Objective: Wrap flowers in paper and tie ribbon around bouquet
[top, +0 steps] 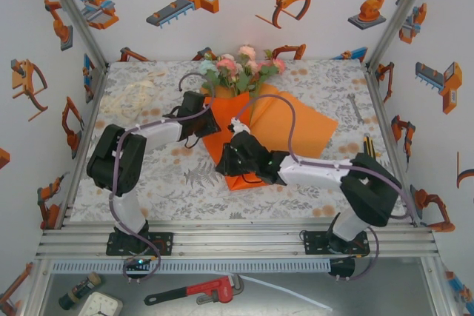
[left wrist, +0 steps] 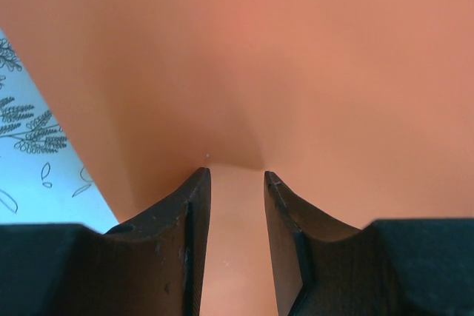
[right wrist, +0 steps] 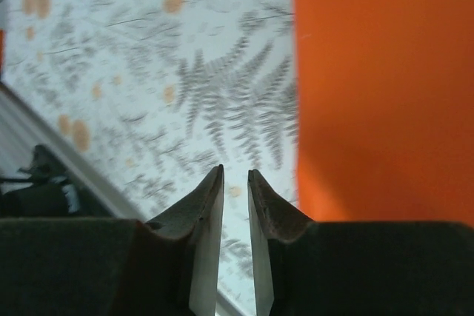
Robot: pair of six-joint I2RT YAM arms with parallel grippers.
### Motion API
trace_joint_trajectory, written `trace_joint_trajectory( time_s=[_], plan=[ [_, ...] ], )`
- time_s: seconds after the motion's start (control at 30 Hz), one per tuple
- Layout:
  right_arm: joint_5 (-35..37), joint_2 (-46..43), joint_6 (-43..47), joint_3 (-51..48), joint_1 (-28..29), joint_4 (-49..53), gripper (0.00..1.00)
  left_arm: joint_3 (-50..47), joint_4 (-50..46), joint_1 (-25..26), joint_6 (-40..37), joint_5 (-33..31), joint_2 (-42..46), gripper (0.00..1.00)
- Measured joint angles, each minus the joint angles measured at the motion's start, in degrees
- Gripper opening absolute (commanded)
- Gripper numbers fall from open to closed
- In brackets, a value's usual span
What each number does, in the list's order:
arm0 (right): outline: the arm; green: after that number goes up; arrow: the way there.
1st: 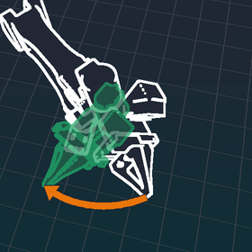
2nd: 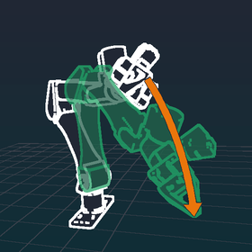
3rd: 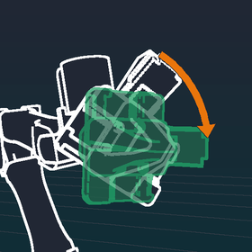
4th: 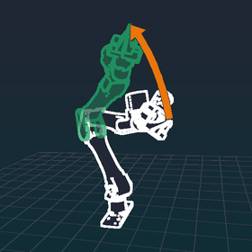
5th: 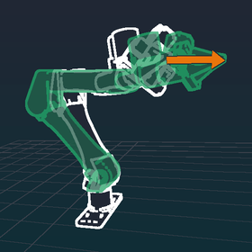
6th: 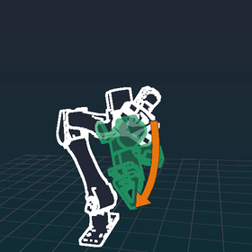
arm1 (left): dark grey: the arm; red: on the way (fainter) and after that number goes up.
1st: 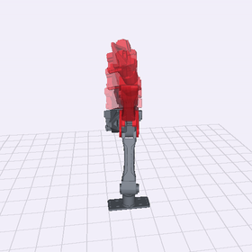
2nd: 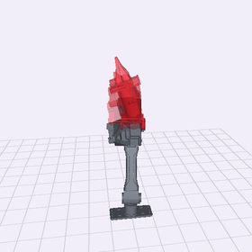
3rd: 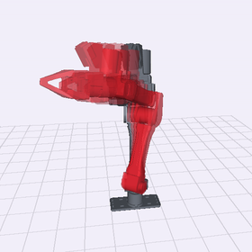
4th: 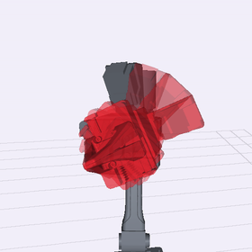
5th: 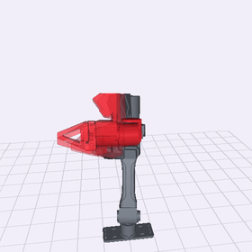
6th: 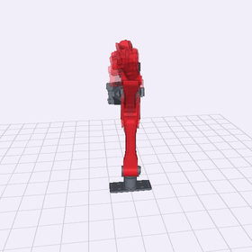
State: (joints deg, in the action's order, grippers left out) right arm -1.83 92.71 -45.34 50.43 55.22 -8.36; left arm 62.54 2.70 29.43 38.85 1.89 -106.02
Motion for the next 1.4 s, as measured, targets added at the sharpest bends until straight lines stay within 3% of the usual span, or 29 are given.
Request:
trace_joint_trajectory(
  time_s=[0.13,0.4,0.63,1.0,1.13,1.3,1.4],
  plan=[
    [0.22,2.82,-0.48,-1.36,-2.34,2.23,0.22,0.28,-0.31,-1.07,-0.13,-0.85,-1.57,0.37],
    [0.76,0.33,-2.05,-5.01,-2.16,5.49,0.24,0.46,1.16,-6.36,-0.09,-0.59,-2.32,0.38],
    [0.13,-3.61,0.74,-2.95,-2.1,10.93,0.28,1.42,5.51,-10.99,-0.11,4.2,-4.59,0.39],
    [-0.48,5.51,3.93,-0.28,-1.84,6.47,0.28,12.33,6.08,-17.31,-0.11,8.96,-12.81,0.4],
    [-0.22,5.07,4.46,-0.46,-1.84,6.03,0.32,16.76,5.66,-20.13,-0.11,9.53,-15.15,0.4],
    [-0.83,2.36,5.09,-0.44,-1.84,7.34,0.41,18.21,5.2,-22.8,-0.04,10.16,-13.77,0.41],
    [-1.53,-0.28,5.57,-0.17,-2.21,7.74,0.42,14.05,5.44,-22.82,0.61,10.27,-7.72,0.41]
  ],
)
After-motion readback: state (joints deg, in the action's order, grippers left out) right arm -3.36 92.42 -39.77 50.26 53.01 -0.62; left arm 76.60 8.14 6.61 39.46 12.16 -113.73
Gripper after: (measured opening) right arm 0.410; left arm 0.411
